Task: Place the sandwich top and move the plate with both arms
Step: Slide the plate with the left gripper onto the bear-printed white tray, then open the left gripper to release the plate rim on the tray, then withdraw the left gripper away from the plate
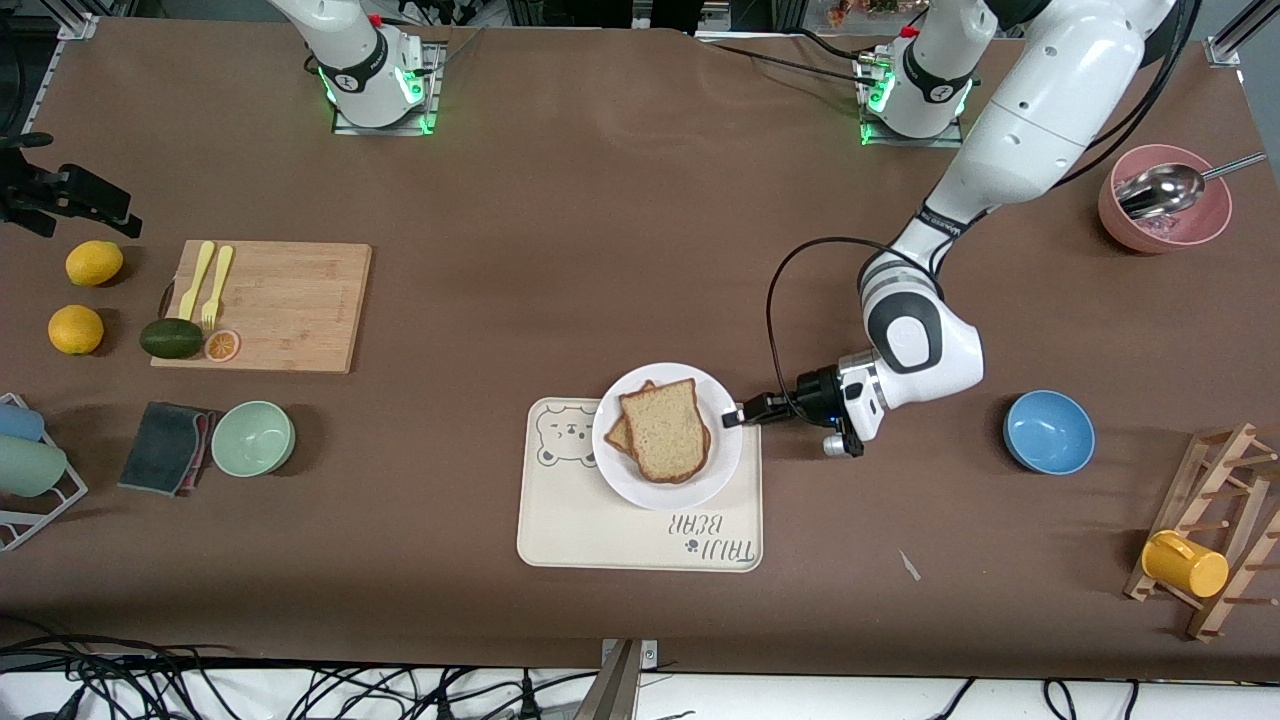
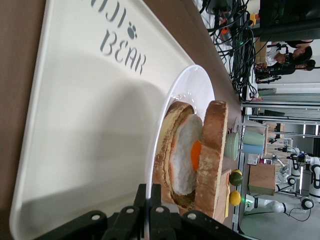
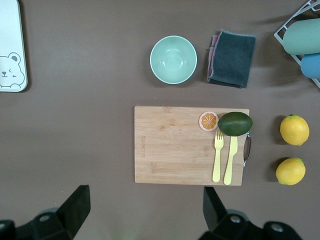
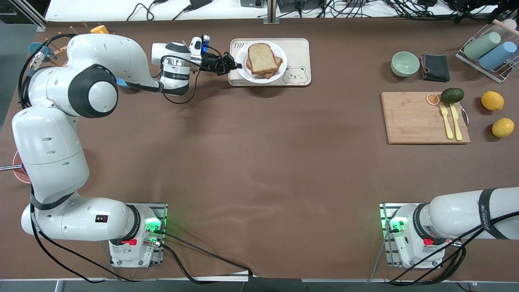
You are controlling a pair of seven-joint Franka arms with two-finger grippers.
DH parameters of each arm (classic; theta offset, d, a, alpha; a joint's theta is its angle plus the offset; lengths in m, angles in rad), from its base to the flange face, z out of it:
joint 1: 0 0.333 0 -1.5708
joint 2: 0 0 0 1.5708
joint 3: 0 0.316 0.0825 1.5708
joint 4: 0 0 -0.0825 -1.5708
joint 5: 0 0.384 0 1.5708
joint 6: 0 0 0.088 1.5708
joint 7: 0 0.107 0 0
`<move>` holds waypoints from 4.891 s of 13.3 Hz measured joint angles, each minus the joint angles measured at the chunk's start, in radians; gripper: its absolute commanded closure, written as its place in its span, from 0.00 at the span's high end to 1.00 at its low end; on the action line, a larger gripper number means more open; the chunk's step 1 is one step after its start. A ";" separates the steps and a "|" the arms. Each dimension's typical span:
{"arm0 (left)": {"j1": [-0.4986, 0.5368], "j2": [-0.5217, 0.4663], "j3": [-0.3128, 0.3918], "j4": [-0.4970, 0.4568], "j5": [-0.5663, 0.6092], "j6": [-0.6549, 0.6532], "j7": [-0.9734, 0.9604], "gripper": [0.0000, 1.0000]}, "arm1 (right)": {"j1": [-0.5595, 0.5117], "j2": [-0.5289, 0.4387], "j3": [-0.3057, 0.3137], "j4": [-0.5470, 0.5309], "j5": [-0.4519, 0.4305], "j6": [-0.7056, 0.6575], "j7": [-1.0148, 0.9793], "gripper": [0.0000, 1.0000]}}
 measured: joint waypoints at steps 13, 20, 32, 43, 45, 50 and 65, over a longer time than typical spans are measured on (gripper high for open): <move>-0.044 0.147 -0.005 0.168 0.043 -0.008 -0.041 0.00 | 0.000 0.000 0.000 0.000 0.000 0.000 0.000 1.00; -0.062 0.196 -0.005 0.217 0.043 -0.008 -0.043 0.00 | 0.000 0.000 0.000 0.000 0.000 0.000 0.000 1.00; -0.058 0.219 -0.003 0.268 0.043 -0.012 -0.042 1.00 | 0.000 0.000 0.000 0.000 0.000 0.000 0.000 1.00; 0.104 0.002 -0.003 0.120 0.162 -0.274 -0.137 1.00 | 0.000 0.000 0.000 0.000 0.000 0.000 0.000 1.00; 0.145 -0.085 -0.004 0.079 0.276 -0.336 -0.217 1.00 | 0.000 0.000 0.000 0.000 0.000 0.000 0.000 1.00; 0.296 -0.248 -0.001 0.066 0.557 -0.555 -0.400 1.00 | 0.000 0.000 -0.001 0.000 0.000 0.000 0.000 1.00; 0.395 -0.450 0.001 0.200 1.318 -0.794 -0.878 1.00 | 0.000 0.000 -0.001 0.000 0.001 0.000 0.000 1.00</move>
